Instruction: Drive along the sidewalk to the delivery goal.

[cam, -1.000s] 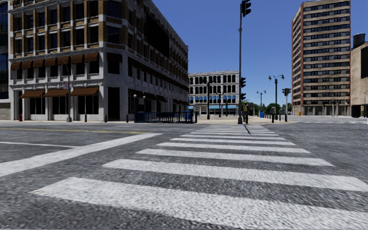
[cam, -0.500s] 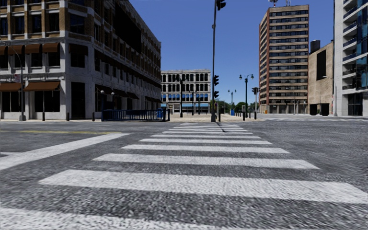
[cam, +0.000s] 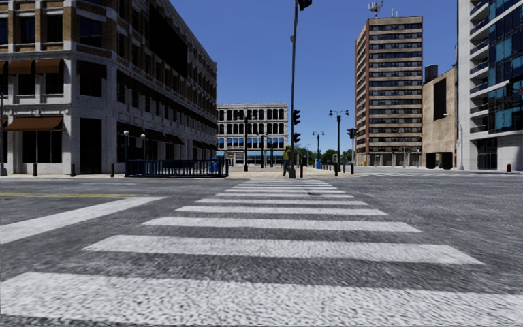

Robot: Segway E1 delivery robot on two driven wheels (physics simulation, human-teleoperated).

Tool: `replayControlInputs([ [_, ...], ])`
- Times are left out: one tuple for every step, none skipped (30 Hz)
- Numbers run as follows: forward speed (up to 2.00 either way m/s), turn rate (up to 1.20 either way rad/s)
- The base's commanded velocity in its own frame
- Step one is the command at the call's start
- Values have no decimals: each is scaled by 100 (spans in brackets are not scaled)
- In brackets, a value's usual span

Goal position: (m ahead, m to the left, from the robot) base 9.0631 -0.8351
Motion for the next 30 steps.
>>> replayControlInputs([
  [111, 0],
  [111, 0],
  [114, 0],
  [114, 0],
  [118, 0],
  [123, 0],
  [149, 0],
  [149, 0],
  [200, -2],
  [200, -13],
  [200, -22],
  [200, -27],
  [200, -27],
  [200, -30],
  [200, -32],
  [200, -33],
  [200, -33],
  [200, -33],
  [200, -33],
  [200, -33],
  [200, -33],
  [200, -33],
  [200, -33],
  [200, -26],
  [200, -11],
  [200, -2],
  [200, -2],
  [200, 0],
  [200, 0],
  [200, 0],
])
